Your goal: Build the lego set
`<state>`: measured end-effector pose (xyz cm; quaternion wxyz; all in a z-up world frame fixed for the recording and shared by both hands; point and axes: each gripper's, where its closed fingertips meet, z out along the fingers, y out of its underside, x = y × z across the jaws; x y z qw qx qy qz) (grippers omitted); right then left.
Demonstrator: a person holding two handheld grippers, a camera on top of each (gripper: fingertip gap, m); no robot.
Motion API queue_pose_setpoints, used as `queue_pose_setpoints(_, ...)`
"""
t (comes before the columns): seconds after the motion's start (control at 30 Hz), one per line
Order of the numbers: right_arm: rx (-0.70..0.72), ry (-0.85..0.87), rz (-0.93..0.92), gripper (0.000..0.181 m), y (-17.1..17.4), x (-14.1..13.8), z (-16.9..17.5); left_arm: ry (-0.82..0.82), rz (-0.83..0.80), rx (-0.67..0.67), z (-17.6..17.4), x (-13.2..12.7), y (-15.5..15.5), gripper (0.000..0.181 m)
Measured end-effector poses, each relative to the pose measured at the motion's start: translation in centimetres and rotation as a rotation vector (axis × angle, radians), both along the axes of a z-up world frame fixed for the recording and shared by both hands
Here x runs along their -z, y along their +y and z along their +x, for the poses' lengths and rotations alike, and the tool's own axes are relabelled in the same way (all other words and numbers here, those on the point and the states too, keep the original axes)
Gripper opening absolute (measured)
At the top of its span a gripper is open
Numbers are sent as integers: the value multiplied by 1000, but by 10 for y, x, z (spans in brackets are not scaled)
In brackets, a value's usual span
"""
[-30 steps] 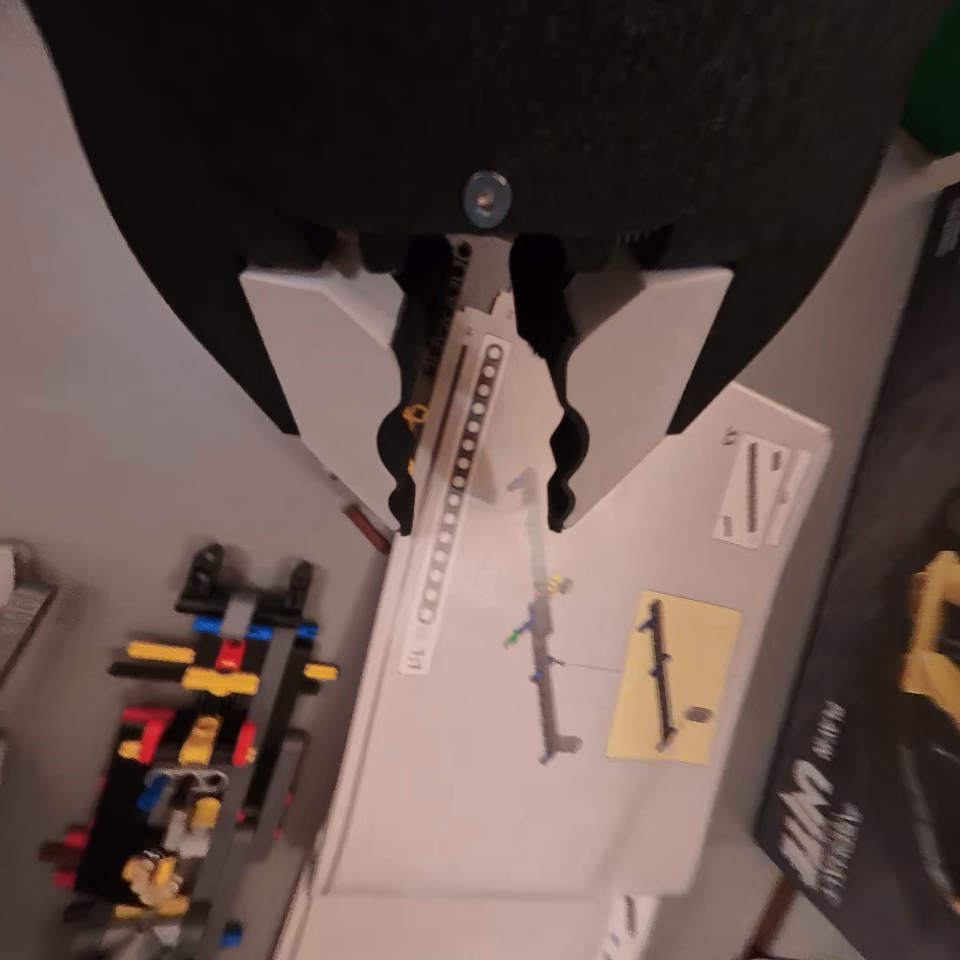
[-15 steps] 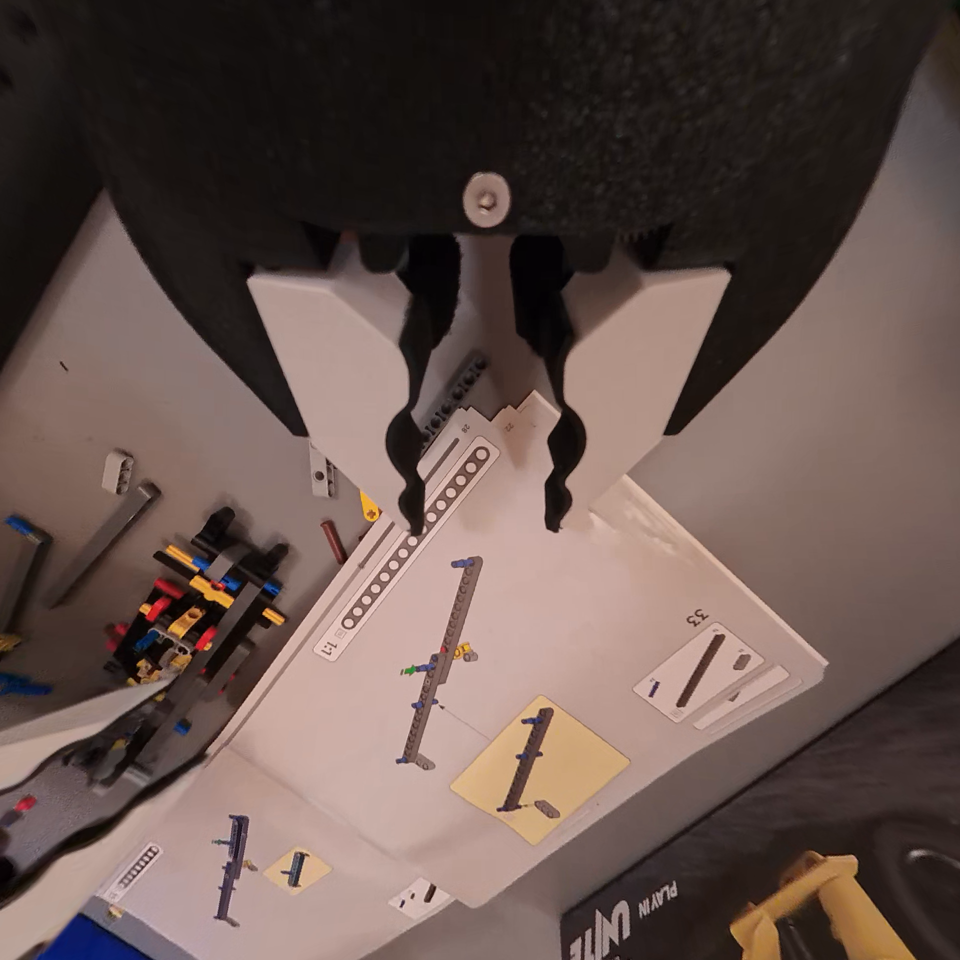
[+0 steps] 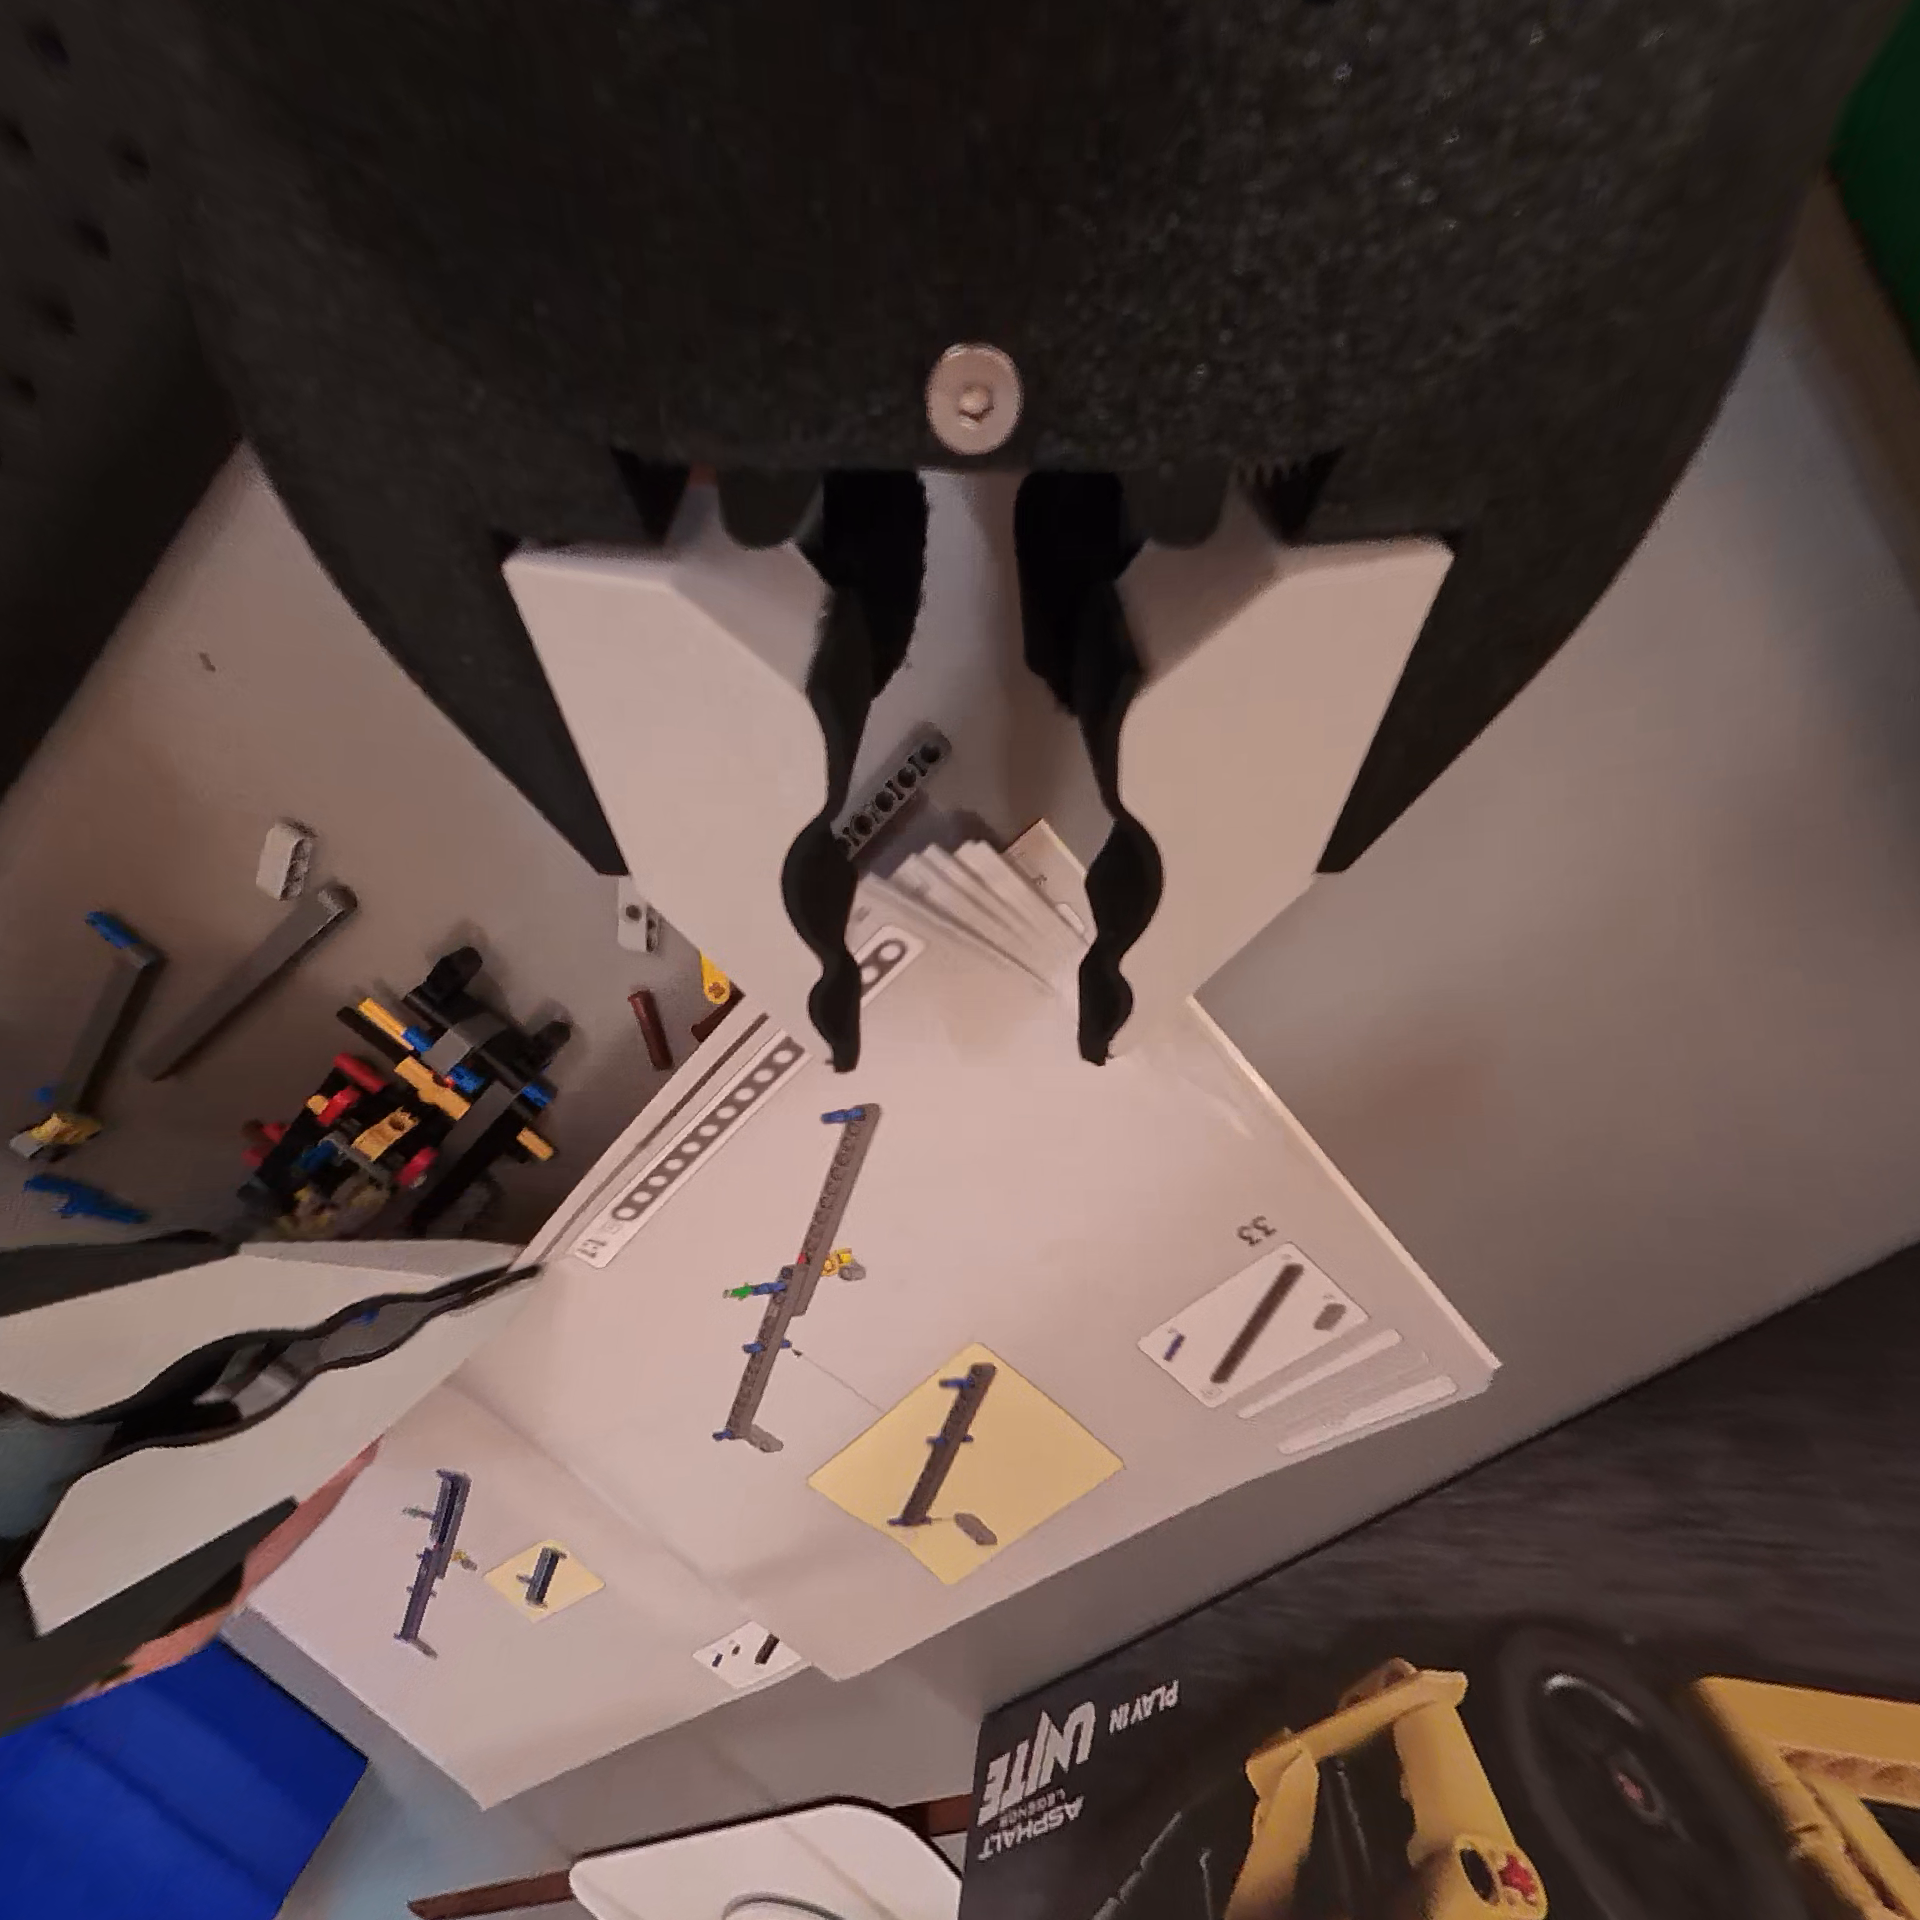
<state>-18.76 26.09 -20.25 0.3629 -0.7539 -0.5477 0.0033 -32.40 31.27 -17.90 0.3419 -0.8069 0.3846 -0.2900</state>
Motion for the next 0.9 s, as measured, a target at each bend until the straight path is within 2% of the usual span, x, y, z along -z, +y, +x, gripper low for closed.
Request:
queue_pose_setpoints(0.17,180,395,-103,0,3,-29,16,-210,-101,-39,3,-26,5,40)
queue_pose_setpoints(0.23,207,478,-134,0,0,-31,21,-304,-131,-26,7,-40,3,40)
queue_pose_setpoints(0.33,201,475,-120,0,-3,-29,22,-386,-189,-19,13,-52,0,41)
queue_pose_setpoints(0.4,198,473,-110,0,-1,-30,21,-465,-263,-22,16,-58,0,52)
queue_pose_setpoints(0.47,196,471,-100,0,0,-29,20,-570,-358,-22,16,-64,-1,54)
queue_pose_setpoints(0.63,178,417,-55,0,-1,-25,19,-702,-558,-81,12,-50,9,63)
queue_pose_setpoints(0.73,180,405,-37,0,-1,-26,18,-713,-661,-83,15,-39,10,63)
queue_pose_setpoints(0.8,175,392,-26,0,0,-26,18,-708,-697,-74,19,-33,9,58)
queue_pose_setpoints(0.9,173,391,-31,0,0,-26,17,-704,-719,-4,30,-35,1,30)
